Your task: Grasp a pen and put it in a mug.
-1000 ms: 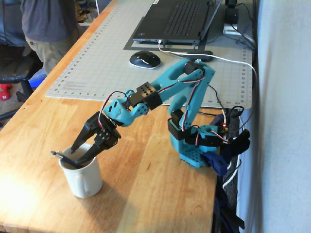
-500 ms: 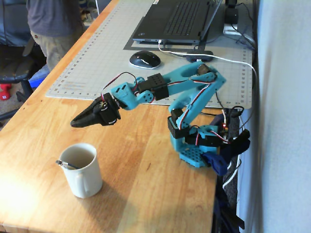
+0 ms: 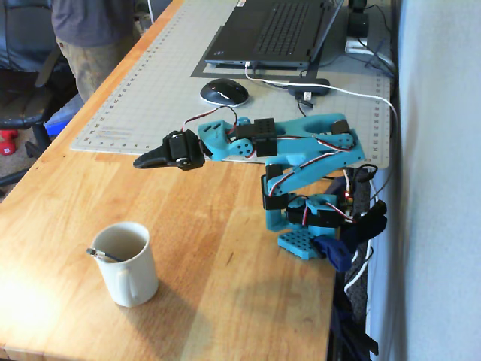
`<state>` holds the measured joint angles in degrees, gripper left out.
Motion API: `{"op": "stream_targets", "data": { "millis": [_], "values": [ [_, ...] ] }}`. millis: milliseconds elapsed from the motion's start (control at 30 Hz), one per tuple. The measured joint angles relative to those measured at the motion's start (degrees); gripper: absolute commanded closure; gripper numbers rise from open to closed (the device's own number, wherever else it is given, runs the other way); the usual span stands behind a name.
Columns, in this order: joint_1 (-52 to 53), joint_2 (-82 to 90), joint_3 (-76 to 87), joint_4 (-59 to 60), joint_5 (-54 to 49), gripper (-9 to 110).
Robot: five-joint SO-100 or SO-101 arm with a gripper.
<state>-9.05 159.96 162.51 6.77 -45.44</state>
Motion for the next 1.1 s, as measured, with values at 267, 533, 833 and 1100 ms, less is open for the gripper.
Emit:
{"op": "stream_targets", "data": {
  "millis": [267, 533, 833, 1100],
  "values": [
    [7.82, 10.37, 12.3, 0.0, 10.81, 101],
    [12.22, 17.14, 18.72, 4.13, 21.62, 101],
    [12.57, 17.75, 18.81, 20.65, 29.79, 100],
    [12.57, 18.11, 18.81, 37.71, 29.79, 100]
  ]
}}
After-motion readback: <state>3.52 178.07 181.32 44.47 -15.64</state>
